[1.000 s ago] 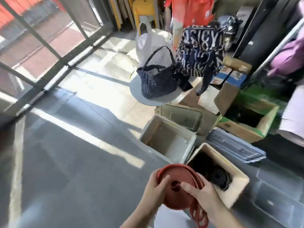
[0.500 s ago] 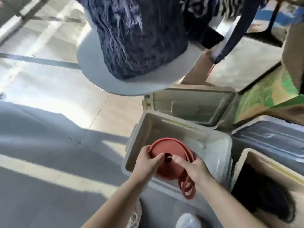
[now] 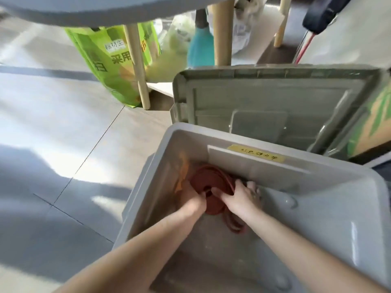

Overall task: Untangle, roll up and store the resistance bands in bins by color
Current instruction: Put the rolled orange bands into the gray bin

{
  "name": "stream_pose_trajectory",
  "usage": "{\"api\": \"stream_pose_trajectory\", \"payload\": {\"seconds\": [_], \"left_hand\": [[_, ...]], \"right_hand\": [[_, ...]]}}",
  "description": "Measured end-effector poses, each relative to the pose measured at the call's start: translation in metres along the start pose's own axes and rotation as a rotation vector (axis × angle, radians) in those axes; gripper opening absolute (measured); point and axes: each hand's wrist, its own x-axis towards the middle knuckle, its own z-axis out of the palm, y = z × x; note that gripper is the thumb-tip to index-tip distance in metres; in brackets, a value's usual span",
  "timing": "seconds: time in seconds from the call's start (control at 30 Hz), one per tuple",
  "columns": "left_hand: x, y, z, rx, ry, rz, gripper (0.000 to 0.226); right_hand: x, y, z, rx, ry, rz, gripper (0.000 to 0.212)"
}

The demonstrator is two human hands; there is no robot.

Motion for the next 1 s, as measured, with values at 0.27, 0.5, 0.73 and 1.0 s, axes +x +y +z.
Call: {"api": "stream_pose_trajectory", "payload": {"seconds": [0.27, 0.5, 0.73, 1.0], "left_hand": [[-0.027, 0.003, -0.015, 0.237, 0.066, 0.311, 0.038], [-0.044, 0.01, -0.047, 0.381, -0.038, 0.685, 0.015], [-0.06, -0.001, -0.074, 0.724, -0.134, 1.254, 0.01], [-0.067, 0.03, -0.077, 0.232, -0.186, 0.941, 0.015]], "right_hand": [[-0.026, -0.014, -0.014, -0.493, 0.107, -0.075, 0.083], [-0.053, -0.024, -0.077, -0.724, 0.441, -0.513, 0.054], [-0.063, -0.017, -0.083, -0.422, 0.095, -0.907, 0.088], [-0.065, 0.017, -0.087, 0.577, -0.057, -0.392, 0.012]]}}
